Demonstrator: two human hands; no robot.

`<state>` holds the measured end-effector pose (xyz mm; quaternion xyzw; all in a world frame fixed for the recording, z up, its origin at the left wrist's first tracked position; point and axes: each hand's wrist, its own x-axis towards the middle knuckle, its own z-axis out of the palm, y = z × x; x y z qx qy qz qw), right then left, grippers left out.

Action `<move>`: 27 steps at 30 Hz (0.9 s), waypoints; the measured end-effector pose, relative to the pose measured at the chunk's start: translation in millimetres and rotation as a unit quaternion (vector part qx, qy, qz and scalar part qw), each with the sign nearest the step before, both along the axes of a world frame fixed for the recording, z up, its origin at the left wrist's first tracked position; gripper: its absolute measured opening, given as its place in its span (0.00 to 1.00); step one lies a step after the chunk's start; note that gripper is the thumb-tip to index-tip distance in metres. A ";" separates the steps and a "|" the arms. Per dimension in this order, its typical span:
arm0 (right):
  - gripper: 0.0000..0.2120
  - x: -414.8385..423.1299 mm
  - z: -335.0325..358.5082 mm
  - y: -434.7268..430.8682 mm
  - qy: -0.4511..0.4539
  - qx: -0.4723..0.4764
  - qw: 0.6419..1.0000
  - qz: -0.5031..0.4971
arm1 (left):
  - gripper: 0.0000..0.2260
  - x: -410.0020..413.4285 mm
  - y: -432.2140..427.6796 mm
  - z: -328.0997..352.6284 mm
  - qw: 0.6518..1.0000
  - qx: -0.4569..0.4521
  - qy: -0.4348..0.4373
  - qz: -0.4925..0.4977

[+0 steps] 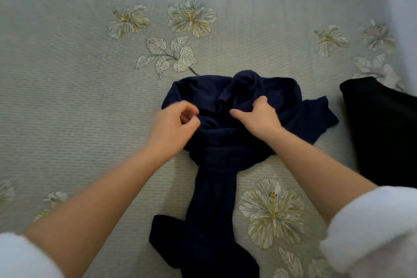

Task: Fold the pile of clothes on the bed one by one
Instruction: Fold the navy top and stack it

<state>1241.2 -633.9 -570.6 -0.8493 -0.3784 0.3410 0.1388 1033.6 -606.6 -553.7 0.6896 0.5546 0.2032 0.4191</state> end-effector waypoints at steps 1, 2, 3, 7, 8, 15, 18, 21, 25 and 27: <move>0.29 -7.3 -5.3 1.3 -0.007 -0.002 1.000 -0.011 | 0.08 5.5 9.5 -1.8 0.997 0.074 0.037 -0.008; 0.28 -12.8 -10.0 2.2 -0.008 0.000 1.000 -0.025 | 0.12 10.8 19.1 -7.3 0.992 0.106 0.059 -0.039; 0.26 -16.2 -13.2 2.4 -0.004 0.002 0.999 -0.037 | 0.16 16.3 27.9 -12.4 0.988 0.105 0.076 -0.079; 0.19 -11.9 -8.4 5.9 0.101 0.003 0.994 -0.040 | 0.37 37.6 47.3 -39.3 0.952 -0.022 0.239 -0.191; 0.17 -7.0 -1.2 5.5 0.147 -0.006 0.988 -0.047 | 0.36 42.4 47.7 -42.6 0.938 -0.028 0.282 -0.199; 0.09 28.8 66.4 -21.4 0.256 0.008 0.961 -0.101 | 0.07 34.6 40.5 1.7 0.993 -0.029 0.109 -0.026; 0.09 33.0 104.9 -38.4 0.284 0.041 0.946 -0.153 | 0.12 16.4 39.7 72.6 0.982 -0.147 -0.098 0.066; 0.12 30.4 153.9 -52.7 0.313 0.062 0.934 -0.160 | 0.13 -3.0 28.6 146.2 0.981 -0.136 -0.129 0.053; 0.13 14.4 229.5 -76.0 0.304 0.061 0.950 -0.040 | 0.17 -2.7 5.5 243.7 0.983 -0.131 -0.128 -0.021; 0.21 1.6 263.3 -86.9 0.322 0.069 0.944 0.024 | 0.17 2.7 -10.1 287.0 0.984 -0.130 -0.087 -0.085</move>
